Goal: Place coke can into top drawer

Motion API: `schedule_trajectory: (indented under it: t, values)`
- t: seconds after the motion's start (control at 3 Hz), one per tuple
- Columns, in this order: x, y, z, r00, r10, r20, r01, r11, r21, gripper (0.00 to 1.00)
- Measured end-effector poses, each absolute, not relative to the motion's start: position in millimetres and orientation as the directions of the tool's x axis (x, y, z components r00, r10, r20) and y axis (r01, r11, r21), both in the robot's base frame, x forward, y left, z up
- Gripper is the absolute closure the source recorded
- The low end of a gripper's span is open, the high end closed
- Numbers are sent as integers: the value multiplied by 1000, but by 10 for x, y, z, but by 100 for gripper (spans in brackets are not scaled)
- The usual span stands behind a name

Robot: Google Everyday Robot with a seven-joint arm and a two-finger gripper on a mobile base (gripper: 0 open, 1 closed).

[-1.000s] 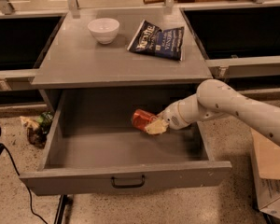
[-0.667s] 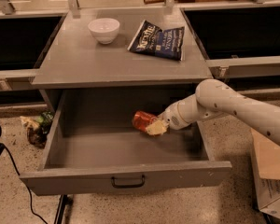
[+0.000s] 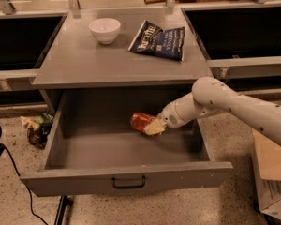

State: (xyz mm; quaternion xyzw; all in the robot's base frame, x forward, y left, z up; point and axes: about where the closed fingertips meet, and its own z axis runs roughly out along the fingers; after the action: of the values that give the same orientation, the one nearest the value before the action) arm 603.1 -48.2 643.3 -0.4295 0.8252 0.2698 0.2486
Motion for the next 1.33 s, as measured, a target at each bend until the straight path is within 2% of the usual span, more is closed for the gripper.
schedule_trajectory:
  t: [0.67, 1.0, 1.33]
  values:
    - [6015, -437, 6531, -482, -550, -682, -856, 461, 234, 11]
    - [5980, -440, 6685, -447, -526, -724, -869, 446, 212, 0]
    - [5916, -467, 6912, -397, -499, -770, -885, 430, 178, 0]
